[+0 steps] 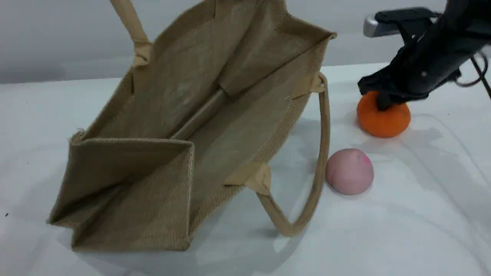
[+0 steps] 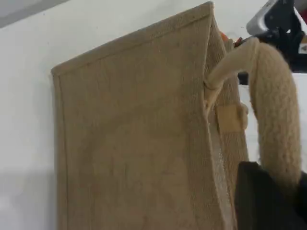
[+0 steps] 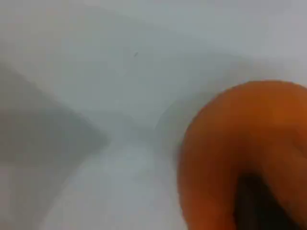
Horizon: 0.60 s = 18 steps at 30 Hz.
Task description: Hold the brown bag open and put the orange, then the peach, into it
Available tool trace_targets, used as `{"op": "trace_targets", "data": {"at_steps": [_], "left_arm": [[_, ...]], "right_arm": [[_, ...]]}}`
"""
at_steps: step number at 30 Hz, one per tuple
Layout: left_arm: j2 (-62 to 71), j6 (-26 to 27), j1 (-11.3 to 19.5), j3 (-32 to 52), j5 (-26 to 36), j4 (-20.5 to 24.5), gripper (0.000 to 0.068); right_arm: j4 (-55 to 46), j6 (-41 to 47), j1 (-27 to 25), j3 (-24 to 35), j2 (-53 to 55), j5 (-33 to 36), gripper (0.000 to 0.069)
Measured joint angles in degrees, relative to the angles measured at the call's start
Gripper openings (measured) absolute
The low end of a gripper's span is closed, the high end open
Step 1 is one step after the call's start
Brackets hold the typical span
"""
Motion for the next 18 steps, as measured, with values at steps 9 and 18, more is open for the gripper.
{"op": "trace_targets", "data": {"at_steps": [9,18], "left_arm": [[0.0,0.05,0.0,0.0,0.0,0.0,0.0083],[0.0,0.23,0.0,0.0,0.0,0.0,0.0083]], "right_arm": [[-4.55,0.11,0.0,-0.01,-15.44,13.05,0.0036],[-1.12,-0.39,0.0,-0.01,-32.07,26.48,0.0036]]}}
